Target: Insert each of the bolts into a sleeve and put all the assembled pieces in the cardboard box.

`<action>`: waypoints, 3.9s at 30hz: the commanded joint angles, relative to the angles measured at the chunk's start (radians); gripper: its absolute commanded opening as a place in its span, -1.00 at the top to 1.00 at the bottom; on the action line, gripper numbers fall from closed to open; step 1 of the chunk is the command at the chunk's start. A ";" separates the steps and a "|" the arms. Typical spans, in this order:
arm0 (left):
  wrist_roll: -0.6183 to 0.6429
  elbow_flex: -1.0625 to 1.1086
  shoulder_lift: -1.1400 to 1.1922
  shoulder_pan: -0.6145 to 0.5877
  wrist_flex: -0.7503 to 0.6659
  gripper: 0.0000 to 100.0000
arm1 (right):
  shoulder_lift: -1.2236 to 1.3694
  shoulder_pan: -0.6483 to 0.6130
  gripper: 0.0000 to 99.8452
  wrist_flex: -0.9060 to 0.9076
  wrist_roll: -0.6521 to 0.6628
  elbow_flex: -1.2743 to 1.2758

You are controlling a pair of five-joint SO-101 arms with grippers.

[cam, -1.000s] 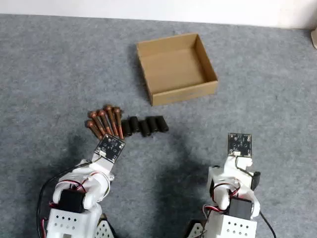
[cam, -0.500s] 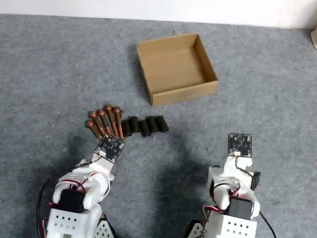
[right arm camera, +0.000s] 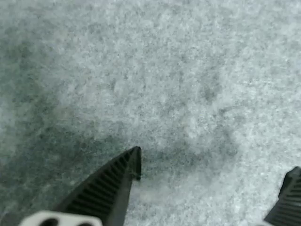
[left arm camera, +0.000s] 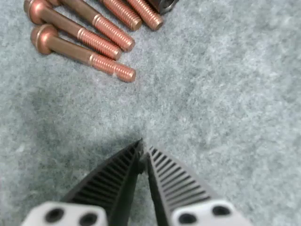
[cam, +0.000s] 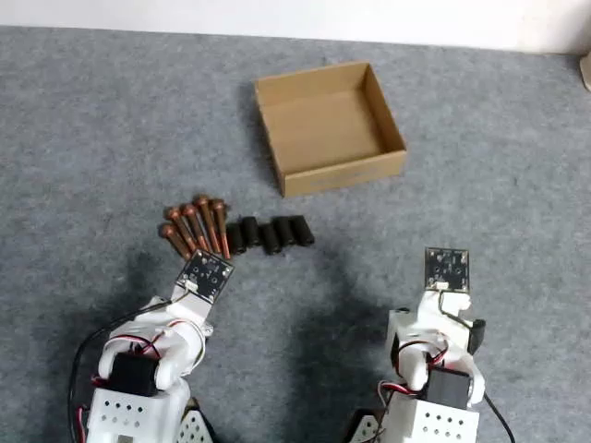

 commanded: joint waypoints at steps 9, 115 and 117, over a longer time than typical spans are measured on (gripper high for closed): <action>-0.005 0.019 -0.004 -0.002 0.003 0.99 | -0.005 0.008 0.16 0.007 0.008 0.147; 0.776 -1.452 1.943 -0.156 0.041 0.70 | -0.005 -0.300 0.16 -0.180 0.005 0.147; 0.776 -1.454 1.943 -0.171 0.037 0.70 | -0.005 -0.300 0.16 -0.180 0.005 0.147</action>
